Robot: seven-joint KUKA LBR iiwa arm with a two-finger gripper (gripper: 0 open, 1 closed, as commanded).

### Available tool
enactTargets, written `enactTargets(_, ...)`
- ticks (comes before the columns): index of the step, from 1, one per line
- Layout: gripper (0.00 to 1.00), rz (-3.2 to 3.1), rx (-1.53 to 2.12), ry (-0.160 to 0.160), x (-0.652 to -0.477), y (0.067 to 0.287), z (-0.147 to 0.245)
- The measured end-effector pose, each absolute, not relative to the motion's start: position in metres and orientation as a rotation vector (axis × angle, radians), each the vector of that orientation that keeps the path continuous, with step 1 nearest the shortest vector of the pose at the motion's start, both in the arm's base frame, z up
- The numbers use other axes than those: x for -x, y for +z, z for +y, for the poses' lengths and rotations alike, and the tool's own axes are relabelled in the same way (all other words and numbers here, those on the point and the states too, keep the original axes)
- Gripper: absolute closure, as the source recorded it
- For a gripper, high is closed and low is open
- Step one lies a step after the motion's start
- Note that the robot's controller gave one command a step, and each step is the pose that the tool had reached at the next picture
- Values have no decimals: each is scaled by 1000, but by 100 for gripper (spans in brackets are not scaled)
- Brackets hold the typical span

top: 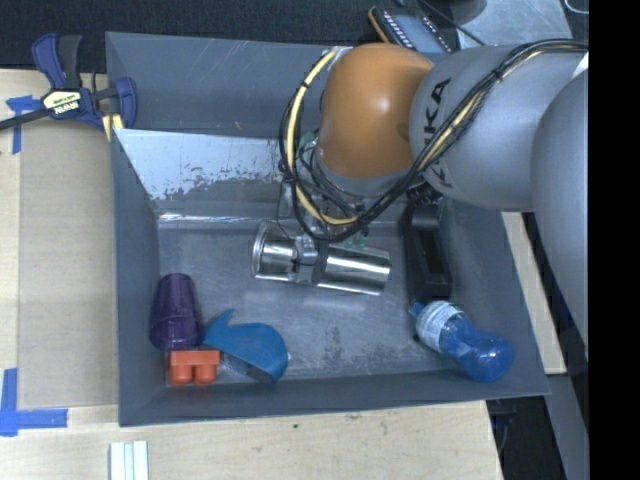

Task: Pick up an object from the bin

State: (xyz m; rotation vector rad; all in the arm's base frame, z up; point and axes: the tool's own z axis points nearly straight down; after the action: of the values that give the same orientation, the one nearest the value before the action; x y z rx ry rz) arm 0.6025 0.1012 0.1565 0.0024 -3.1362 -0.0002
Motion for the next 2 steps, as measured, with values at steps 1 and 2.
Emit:
enactTargets(1,0,-3145,1,-1,-605,162,101)
enactTargets(2,0,-3139,27,-1,-582,93,72)
